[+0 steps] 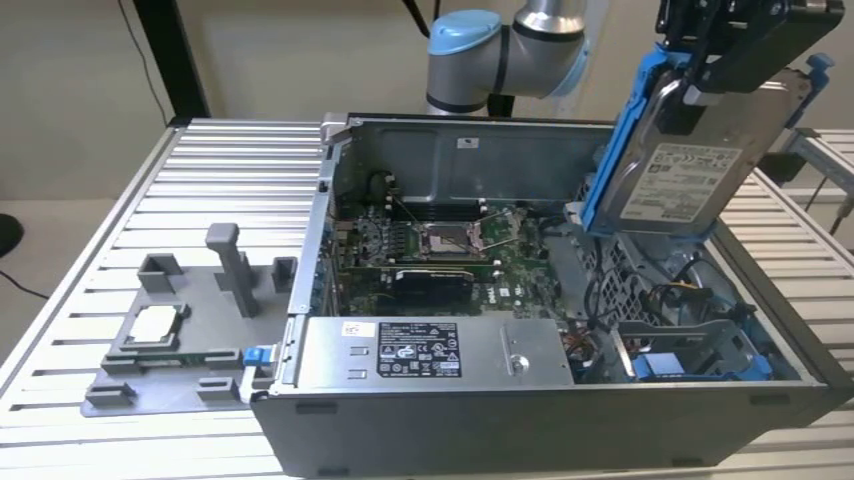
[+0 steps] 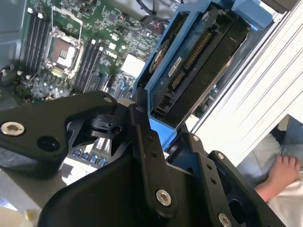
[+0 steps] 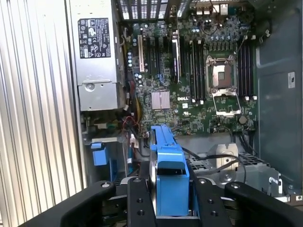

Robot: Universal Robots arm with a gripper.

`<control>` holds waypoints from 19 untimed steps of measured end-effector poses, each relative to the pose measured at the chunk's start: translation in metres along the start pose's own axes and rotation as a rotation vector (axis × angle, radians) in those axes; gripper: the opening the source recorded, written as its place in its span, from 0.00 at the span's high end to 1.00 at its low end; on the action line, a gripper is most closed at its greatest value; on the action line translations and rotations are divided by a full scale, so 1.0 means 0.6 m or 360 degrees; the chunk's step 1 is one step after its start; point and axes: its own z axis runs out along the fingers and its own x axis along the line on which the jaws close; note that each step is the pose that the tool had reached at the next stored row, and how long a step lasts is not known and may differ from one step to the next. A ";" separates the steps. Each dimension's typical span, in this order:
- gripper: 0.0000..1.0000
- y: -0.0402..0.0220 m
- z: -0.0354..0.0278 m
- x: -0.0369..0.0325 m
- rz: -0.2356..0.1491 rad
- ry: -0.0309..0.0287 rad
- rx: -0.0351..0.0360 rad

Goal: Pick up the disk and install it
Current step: 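Pick up the disk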

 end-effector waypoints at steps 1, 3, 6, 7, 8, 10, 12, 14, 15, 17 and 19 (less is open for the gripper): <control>1.00 -0.002 0.000 0.002 0.0000 0.00001 0.0000; 1.00 -0.008 0.000 0.006 0.0001 0.00003 0.0000; 1.00 -0.020 0.000 0.012 0.0001 0.00004 0.0000; 1.00 -0.024 0.000 0.014 0.0001 0.00003 0.0000; 1.00 -0.028 0.000 0.017 0.0001 0.00003 0.0000; 1.00 -0.034 0.000 0.023 0.0001 0.00001 0.0000; 1.00 -0.040 -0.001 0.031 0.0001 0.00003 0.0000; 1.00 -0.046 -0.001 0.039 0.0001 0.00003 0.0000; 1.00 -0.049 -0.001 0.043 0.0001 0.00001 0.0000; 1.00 -0.056 -0.001 0.052 0.0001 0.00003 0.0000; 1.00 -0.061 -0.002 0.061 0.0001 0.00002 0.0000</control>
